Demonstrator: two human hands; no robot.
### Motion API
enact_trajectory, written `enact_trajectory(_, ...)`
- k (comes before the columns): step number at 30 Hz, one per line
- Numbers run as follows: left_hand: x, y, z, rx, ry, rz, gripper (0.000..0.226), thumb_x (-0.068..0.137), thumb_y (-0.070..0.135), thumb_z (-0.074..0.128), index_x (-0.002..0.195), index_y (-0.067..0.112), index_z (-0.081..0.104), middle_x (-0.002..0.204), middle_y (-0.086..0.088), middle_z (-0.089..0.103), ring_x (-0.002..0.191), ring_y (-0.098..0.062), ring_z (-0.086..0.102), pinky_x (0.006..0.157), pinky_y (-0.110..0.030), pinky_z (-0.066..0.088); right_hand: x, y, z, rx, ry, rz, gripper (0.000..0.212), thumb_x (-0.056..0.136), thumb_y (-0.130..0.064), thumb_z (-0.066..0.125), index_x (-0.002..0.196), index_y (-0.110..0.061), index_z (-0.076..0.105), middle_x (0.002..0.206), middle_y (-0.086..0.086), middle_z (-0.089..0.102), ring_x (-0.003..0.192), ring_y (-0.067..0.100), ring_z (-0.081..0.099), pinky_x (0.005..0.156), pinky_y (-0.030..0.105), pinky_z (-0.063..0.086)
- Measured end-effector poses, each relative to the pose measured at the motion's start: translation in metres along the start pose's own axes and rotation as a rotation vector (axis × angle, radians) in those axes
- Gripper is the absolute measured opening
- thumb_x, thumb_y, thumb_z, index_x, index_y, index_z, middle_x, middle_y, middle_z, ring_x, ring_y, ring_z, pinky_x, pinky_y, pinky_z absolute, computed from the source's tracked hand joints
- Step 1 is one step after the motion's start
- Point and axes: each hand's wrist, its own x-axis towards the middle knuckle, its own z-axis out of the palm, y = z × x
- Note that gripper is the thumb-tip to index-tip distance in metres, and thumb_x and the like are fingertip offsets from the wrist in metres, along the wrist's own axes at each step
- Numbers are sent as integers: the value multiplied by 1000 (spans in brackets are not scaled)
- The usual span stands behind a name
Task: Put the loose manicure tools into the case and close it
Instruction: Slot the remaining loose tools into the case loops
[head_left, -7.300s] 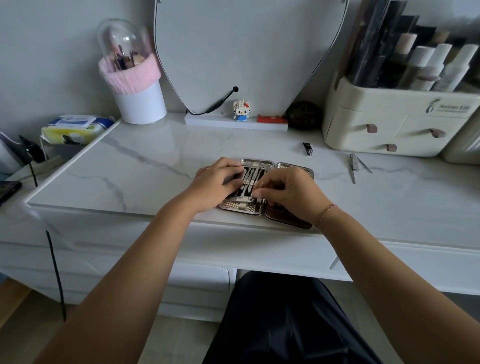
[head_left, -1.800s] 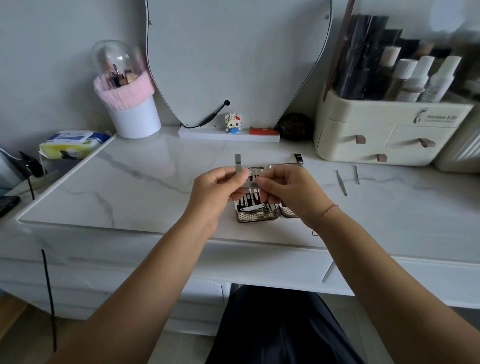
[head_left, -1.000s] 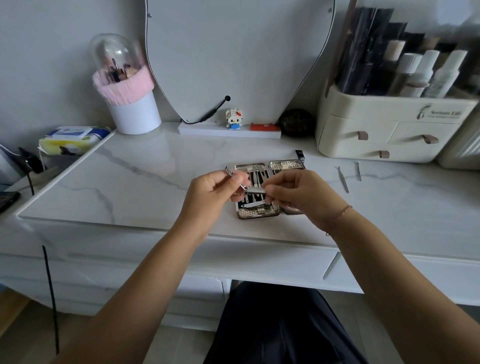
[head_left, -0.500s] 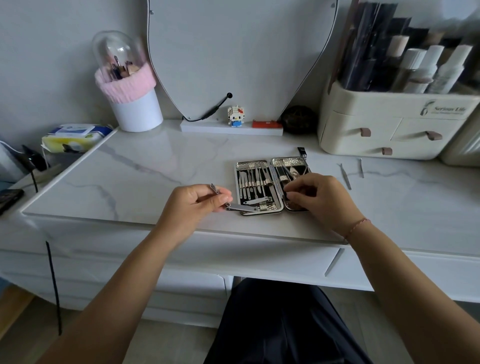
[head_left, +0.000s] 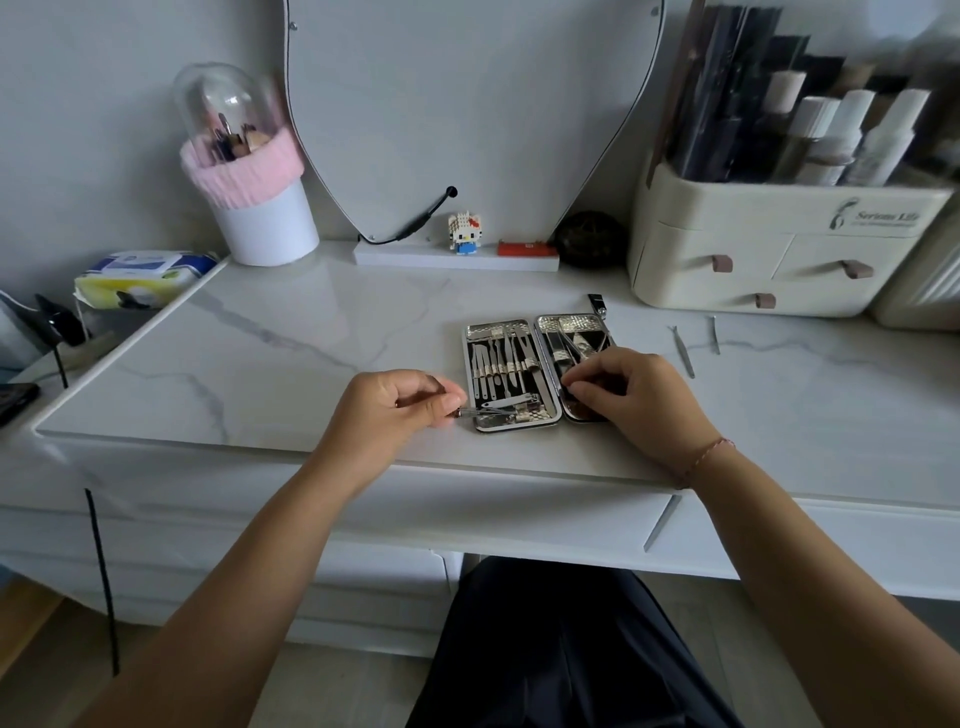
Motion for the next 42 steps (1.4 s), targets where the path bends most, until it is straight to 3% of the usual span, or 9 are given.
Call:
enact_trajectory(6,1,-1,-4,118,-84,11,12,87,11,64,92,18,72,97,-1,74,97,-19,67,92,-26,47,0,0,0,-3,-10,3,11,84,-14,66,88,-21,72,91,-3,71,86,10,64,78,18,49)
enact_trajectory(10,0,0,-2,140,-88,24,13,88,10,62,94,17,71,96,2,74,96,-16,67,87,-21,47,1,1,0,-1,-11,-2,12,84,-13,66,87,-23,72,90,-3,71,86,11,64,78,20,49)
enact_trajectory(14,-4,3,3,174,-81,47,15,88,8,61,93,18,71,92,4,74,85,-5,66,76,-12,45,1,2,1,6,-10,3,11,84,-14,66,87,-23,71,91,-4,71,85,8,64,72,7,45)
enact_trajectory(17,-8,4,8,203,-68,58,16,89,8,61,93,20,71,93,4,73,83,-2,64,74,-10,44,1,2,0,-15,-37,-18,9,81,-16,69,88,-22,71,90,-3,70,80,6,62,68,5,44)
enact_trajectory(21,-10,5,10,213,-68,68,17,89,8,60,92,22,70,94,7,72,86,1,65,77,-9,44,-2,3,-5,-31,-156,-50,19,74,-29,76,92,-26,70,90,-7,64,78,4,57,69,9,44)
enact_trajectory(24,-9,3,10,251,-51,86,16,88,11,62,90,25,70,89,4,71,80,-15,64,74,-23,47,-4,4,-5,-72,-176,-113,29,71,-29,79,98,-26,69,94,-8,62,84,2,55,74,7,41)
enact_trajectory(26,-9,2,10,294,-33,98,15,87,12,63,89,25,71,86,2,71,78,-23,62,70,-28,47,-4,5,-4,-104,-158,-152,27,72,-28,78,98,-26,70,94,-6,62,90,6,55,80,14,42)
enact_trajectory(36,-10,11,7,369,-46,119,16,86,10,64,84,25,70,80,6,71,60,-4,53,59,-14,40,-3,7,-2,-103,-155,-191,17,75,-25,76,91,-29,73,92,-9,61,94,13,55,84,26,44)
enact_trajectory(42,-7,15,5,422,-63,132,14,86,12,63,85,25,69,81,5,71,66,-14,58,64,-22,44,-2,8,-2,-91,-154,-199,16,76,-25,75,91,-27,73,92,-7,62,93,15,55,84,30,46)
